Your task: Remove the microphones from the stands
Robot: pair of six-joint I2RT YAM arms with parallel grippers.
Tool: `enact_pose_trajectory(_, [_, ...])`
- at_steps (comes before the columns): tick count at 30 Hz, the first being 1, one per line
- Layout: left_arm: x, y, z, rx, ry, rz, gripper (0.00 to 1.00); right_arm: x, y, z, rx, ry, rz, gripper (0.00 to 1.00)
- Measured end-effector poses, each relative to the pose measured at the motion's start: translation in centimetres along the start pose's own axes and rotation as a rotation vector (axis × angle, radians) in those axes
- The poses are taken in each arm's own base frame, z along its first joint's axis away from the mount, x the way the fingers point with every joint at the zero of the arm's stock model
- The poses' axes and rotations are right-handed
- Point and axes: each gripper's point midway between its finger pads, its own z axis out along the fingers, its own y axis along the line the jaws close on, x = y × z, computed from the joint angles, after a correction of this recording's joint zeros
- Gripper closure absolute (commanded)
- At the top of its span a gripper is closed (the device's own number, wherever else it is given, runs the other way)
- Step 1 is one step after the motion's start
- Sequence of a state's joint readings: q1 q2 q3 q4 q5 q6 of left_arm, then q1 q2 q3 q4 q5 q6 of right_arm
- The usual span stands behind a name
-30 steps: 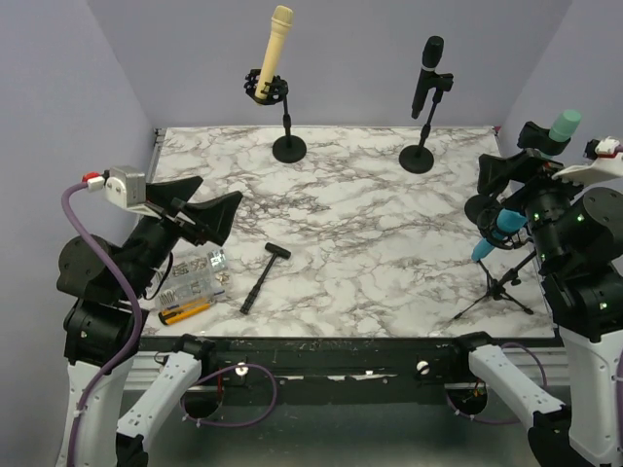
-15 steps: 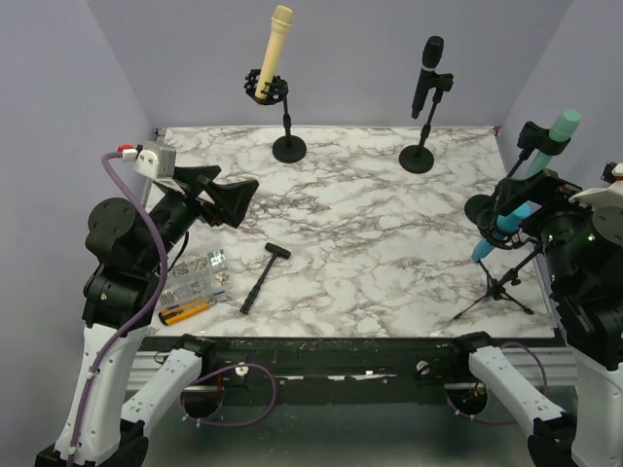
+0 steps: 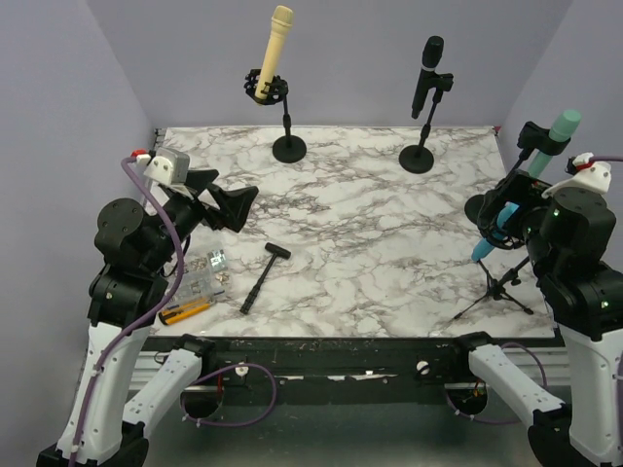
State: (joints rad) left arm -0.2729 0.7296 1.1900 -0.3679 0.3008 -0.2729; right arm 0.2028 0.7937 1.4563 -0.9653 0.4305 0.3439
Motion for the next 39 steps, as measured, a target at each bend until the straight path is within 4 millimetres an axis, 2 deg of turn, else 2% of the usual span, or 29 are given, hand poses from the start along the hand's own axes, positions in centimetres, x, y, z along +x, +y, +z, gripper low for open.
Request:
enact_pose_trajectory(7, [2.4,0.8,0.2,-0.018,0.057,-0.002,0.02,2.5,-0.8,1.2,0.057,0.07,-0.019,0.04])
enact_pose_trajectory(18, [2.5,1.2,0.0,-0.029,0.054,-0.006,0.02,4.9,-2.4,1.1,0.108,0.088,-0.027,0.17])
enact_pose_trajectory(23, [2.4,1.1,-0.1,-0.024,0.047,-0.004,0.01,5.9,-2.7,1.4,0.118,0.104,-0.038,0.26])
enact_pose_trajectory(35, [2.5,1.1,0.1,-0.021,0.048,-0.008,0.01,5.4,-2.8,1.3,0.109,0.066,-0.041,0.51])
enact_pose_trajectory(37, [2.5,1.1,0.1,-0.02,0.048,-0.008,0.01,5.2,-2.8,1.3,0.11,0.059,-0.047,0.5])
enact_pose_trajectory(39, [2.5,1.1,0.1,-0.02,0.048,-0.008,0.01,5.0,-2.8,1.3,0.11,0.052,-0.052,0.39])
